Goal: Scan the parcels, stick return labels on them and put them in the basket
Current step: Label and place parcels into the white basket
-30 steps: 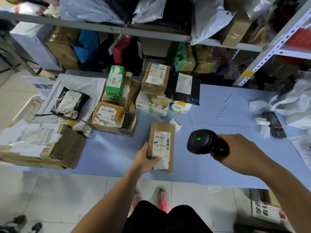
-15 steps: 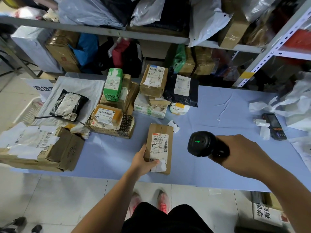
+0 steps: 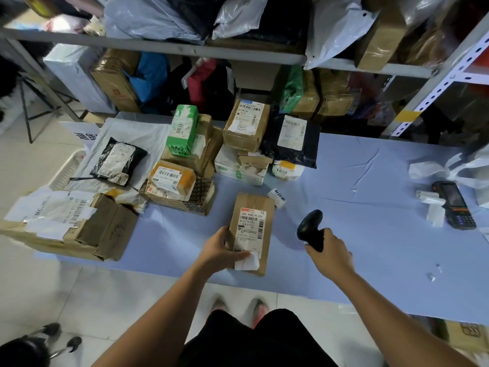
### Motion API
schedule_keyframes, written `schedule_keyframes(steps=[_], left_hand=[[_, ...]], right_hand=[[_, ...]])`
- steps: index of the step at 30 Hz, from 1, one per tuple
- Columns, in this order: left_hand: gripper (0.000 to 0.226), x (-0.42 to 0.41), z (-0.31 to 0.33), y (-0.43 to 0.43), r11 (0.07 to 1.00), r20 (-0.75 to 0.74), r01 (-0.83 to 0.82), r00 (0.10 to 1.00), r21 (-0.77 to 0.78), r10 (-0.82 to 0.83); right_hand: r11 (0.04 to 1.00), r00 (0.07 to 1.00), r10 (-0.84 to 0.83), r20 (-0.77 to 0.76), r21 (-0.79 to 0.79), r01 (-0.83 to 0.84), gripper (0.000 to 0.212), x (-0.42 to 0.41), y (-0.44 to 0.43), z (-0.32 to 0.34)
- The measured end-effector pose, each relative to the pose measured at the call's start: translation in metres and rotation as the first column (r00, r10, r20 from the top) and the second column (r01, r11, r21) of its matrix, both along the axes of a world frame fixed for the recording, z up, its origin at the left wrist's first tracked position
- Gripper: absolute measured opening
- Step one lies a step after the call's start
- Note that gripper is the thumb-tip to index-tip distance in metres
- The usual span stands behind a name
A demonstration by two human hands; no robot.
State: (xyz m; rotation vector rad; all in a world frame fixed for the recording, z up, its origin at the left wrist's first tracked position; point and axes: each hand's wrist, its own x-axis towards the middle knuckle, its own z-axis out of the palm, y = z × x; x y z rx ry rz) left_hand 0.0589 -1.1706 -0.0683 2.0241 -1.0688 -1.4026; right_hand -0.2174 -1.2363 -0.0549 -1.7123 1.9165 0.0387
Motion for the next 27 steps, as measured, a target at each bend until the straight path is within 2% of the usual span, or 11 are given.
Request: schedule_keyframes(steps=[6,10,12,14,16,18,21,23,25,26,27], left_hand=[[0.061,-0.006,0.004,-0.003,0.999,0.066,-0.034,0.997,0.018,0.033],[0.078,-0.008,0.005,-0.011,0.995,0.077,-0.091,0.993,0.035,0.088],[0.084,-0.008,0.008,-0.016,0.991,0.081,-0.124,0.990,0.056,0.119],[0.081,-0.008,0.010,-0.022,0.987,0.120,-0.150,0.983,0.057,0.143],[0.075,-0.010,0.013,-0.027,0.982,0.169,-0.185,0.970,0.037,0.176],[0.070,-0.012,0.016,-0.032,0.974,0.202,-0.224,0.955,0.014,0.217],[0.064,-0.015,0.020,-0.037,0.966,0.235,-0.256,0.938,-0.027,0.255],[0.063,-0.015,0.023,-0.038,0.963,0.247,-0.263,0.931,-0.053,0.268],[0.062,-0.015,0.026,-0.038,0.962,0.251,-0.265,0.929,-0.070,0.274],[0.062,-0.014,0.027,-0.038,0.963,0.254,-0.258,0.929,-0.075,0.268],[0.061,-0.012,0.028,-0.039,0.965,0.259,-0.249,0.930,-0.080,0.262]], right_hand=[[0.997,0.968,0.059,-0.243,-0.041,-0.071,0.041,-0.008,-0.019,-0.040],[0.987,0.948,0.158,-0.278,0.011,-0.161,0.049,-0.014,-0.026,-0.042],[0.983,0.949,0.183,-0.255,0.059,-0.174,0.062,-0.018,-0.032,-0.036],[0.995,0.981,0.099,-0.167,0.048,-0.092,0.071,-0.021,-0.041,-0.024],[0.999,0.999,-0.023,-0.034,-0.048,0.022,0.065,-0.016,-0.057,-0.011],[0.986,0.998,-0.013,0.054,-0.166,0.022,0.056,0.001,-0.081,-0.004],[0.953,0.953,0.285,0.106,-0.136,-0.270,0.064,0.038,-0.118,0.000],[0.858,0.855,0.513,0.073,-0.062,-0.510,0.079,0.061,-0.134,0.001],[0.754,0.754,0.657,-0.008,0.002,-0.657,0.083,0.080,-0.141,-0.004],[0.720,0.718,0.694,-0.054,0.027,-0.693,0.074,0.087,-0.144,-0.009],[0.703,0.698,0.710,-0.093,0.041,-0.710,0.053,0.092,-0.145,-0.011]])
